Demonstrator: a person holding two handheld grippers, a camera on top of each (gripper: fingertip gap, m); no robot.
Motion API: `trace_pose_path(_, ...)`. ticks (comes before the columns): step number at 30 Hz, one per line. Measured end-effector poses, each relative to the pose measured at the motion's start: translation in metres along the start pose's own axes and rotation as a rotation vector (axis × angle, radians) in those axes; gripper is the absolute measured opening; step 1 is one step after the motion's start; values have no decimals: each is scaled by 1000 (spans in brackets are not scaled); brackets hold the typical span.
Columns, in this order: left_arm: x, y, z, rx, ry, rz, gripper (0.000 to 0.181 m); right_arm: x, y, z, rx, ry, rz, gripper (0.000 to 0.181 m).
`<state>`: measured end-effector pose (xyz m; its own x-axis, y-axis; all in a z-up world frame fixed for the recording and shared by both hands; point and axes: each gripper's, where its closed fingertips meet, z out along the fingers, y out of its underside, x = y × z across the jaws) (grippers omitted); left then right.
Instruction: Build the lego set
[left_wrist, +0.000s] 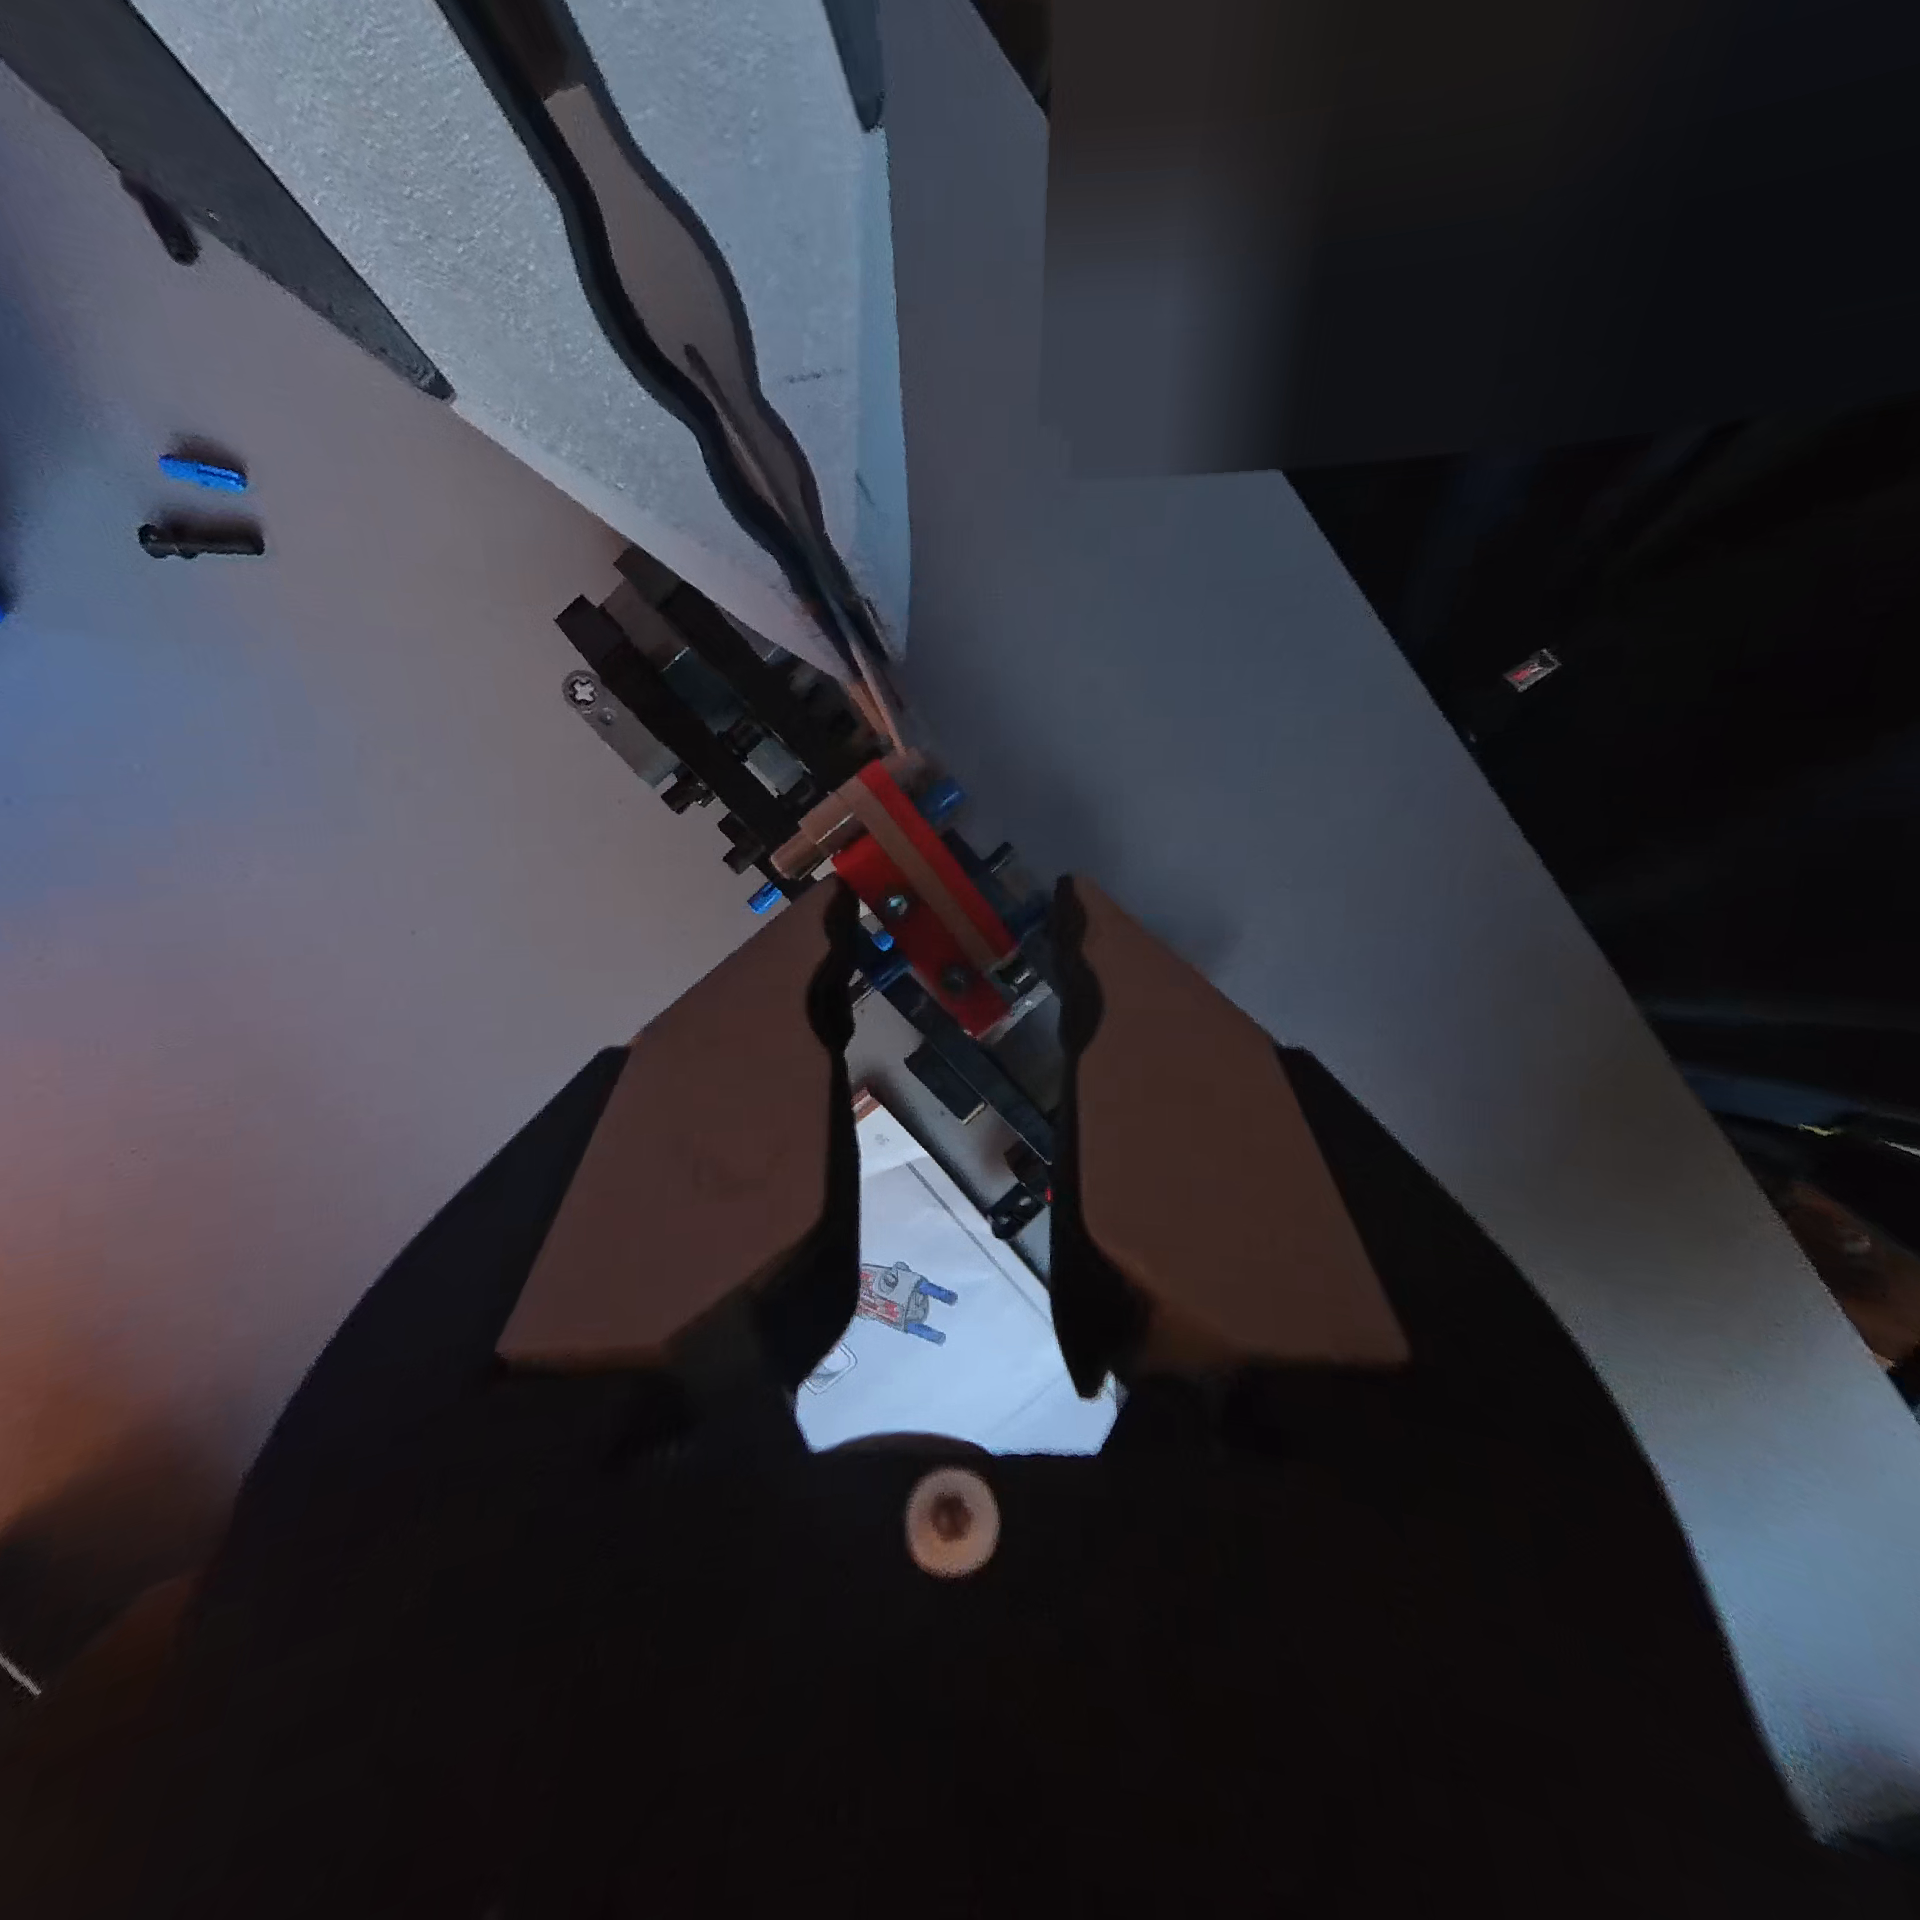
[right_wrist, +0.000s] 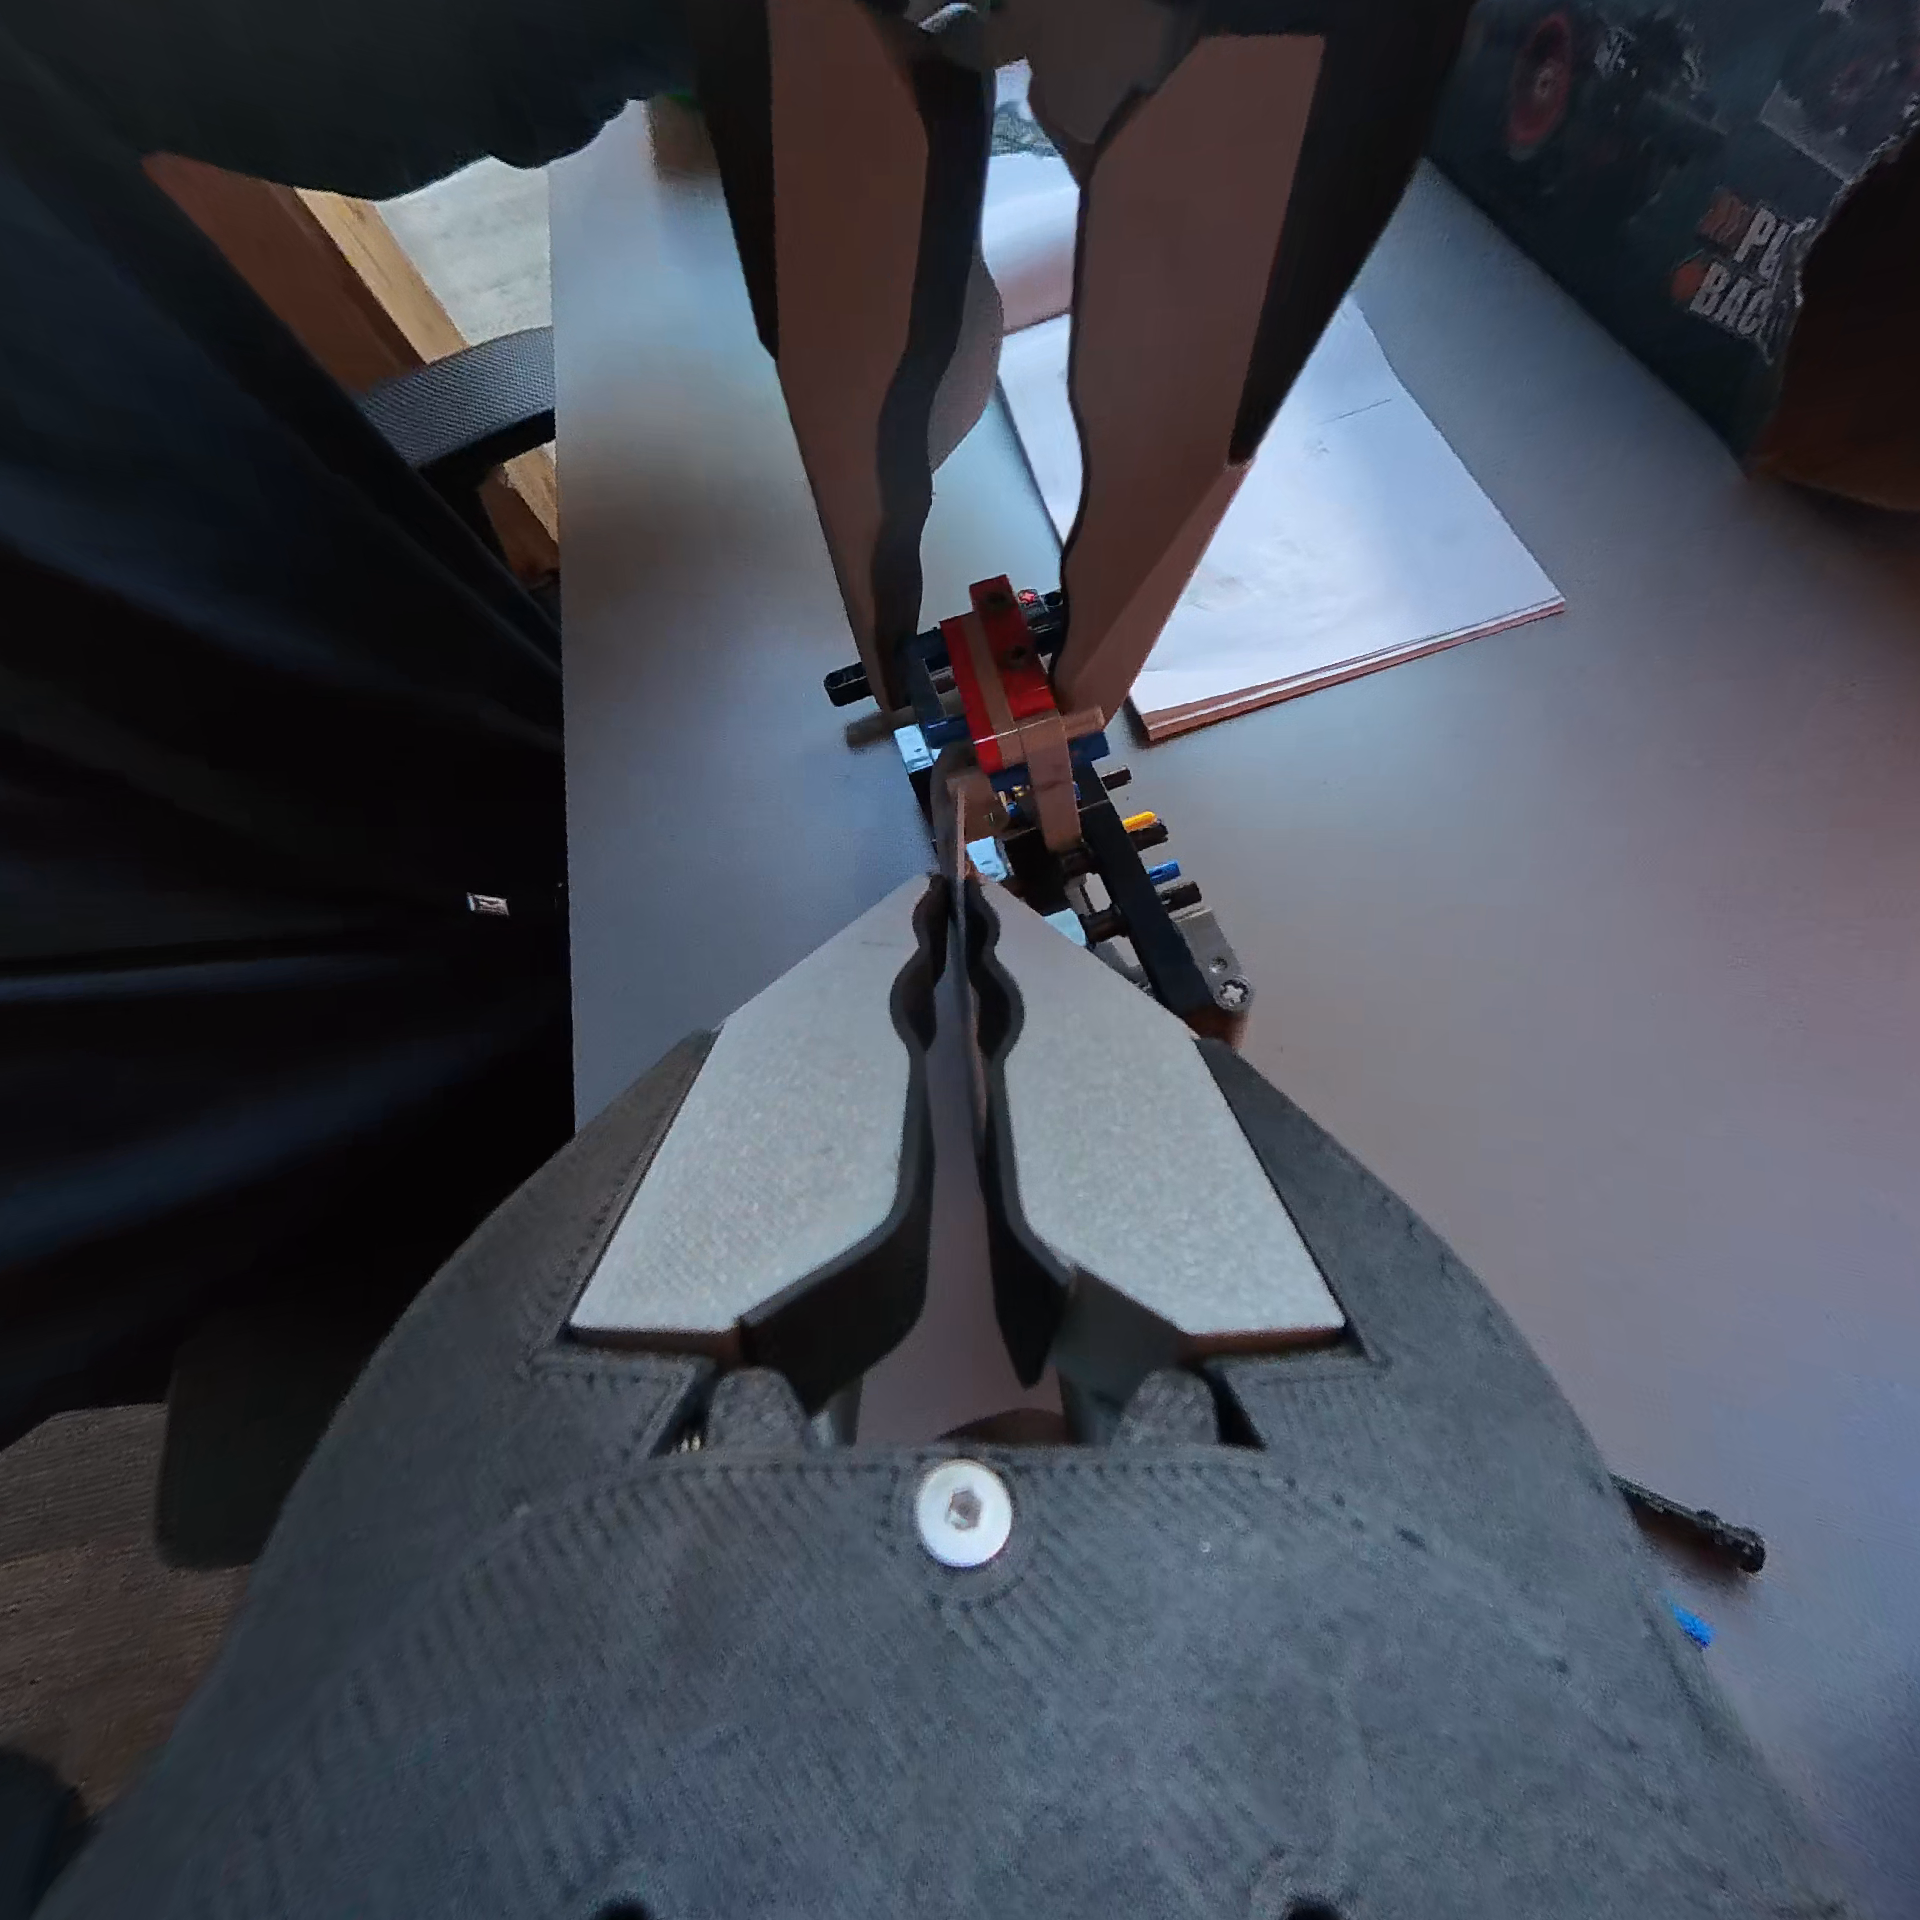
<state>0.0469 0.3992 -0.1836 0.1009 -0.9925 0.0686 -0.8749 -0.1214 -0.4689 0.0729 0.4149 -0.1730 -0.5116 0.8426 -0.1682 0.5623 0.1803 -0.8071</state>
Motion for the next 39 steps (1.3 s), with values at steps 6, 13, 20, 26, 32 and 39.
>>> trace_pose_path(6,-1,4,-2,31,13,-25,34,4,-4,3,36,76,27,0)
trace_pose_path(13,-2,7,-4,4,8,38,34,6,-5,3,72,-144,222,0)
trace_pose_path(20,-4,7,-4,8,-29,6,37,7,-6,4,74,-88,194,0)
trace_pose_path(26,-3,6,-3,-53,-88,-44,52,10,-4,0,61,-43,133,0)
trace_pose_path(32,-3,-1,-5,-6,-26,-203,62,19,-4,-4,76,-46,150,0)
trace_pose_path(39,-12,-12,-19,124,-46,-385,48,11,-5,-7,89,-78,128,0)
